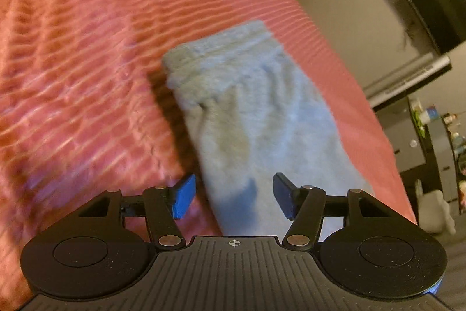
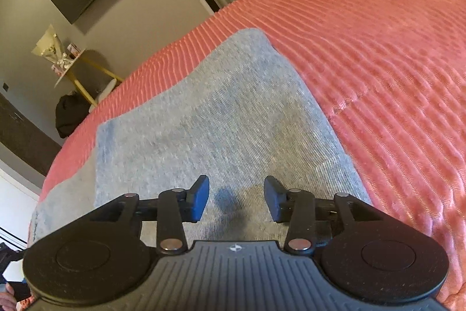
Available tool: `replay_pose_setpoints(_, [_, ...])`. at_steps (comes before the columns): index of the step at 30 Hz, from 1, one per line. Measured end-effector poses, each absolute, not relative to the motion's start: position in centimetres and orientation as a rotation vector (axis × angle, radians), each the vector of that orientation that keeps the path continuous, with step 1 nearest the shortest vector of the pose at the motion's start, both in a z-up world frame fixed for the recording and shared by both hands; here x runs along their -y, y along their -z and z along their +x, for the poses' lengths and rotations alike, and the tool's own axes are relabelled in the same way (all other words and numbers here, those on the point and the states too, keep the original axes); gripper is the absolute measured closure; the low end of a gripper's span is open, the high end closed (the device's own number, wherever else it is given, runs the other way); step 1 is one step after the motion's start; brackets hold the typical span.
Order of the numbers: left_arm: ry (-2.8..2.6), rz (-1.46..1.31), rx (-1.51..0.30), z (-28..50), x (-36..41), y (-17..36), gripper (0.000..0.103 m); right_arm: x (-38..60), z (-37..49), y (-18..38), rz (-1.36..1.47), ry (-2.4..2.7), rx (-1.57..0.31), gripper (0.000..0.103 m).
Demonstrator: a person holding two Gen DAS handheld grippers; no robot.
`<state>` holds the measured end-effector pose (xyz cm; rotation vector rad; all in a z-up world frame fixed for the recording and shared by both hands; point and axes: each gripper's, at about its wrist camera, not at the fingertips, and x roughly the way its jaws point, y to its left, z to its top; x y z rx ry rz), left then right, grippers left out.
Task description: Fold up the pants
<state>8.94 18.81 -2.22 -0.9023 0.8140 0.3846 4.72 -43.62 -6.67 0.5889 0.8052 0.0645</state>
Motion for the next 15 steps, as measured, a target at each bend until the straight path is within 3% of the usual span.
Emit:
replay_pose_setpoints(12, [-0.408,-0.921,-0.761,14.5,-22.3,5.0,0.037,43.0,5.7,7.7,0.607,-0.086,-0.773,0.053])
replay_pose_setpoints(14, [-0.413,-0.921,-0.750,14.4,-22.2,4.8,0.057,43.1,5.7,7.7,0.619,-0.094,-0.767,0.050])
replay_pose_setpoints(15, [-0.411,-0.923,-0.747,14.3,-22.3,4.7,0.062,43.1,5.7,7.7,0.623,-0.096,-0.765,0.050])
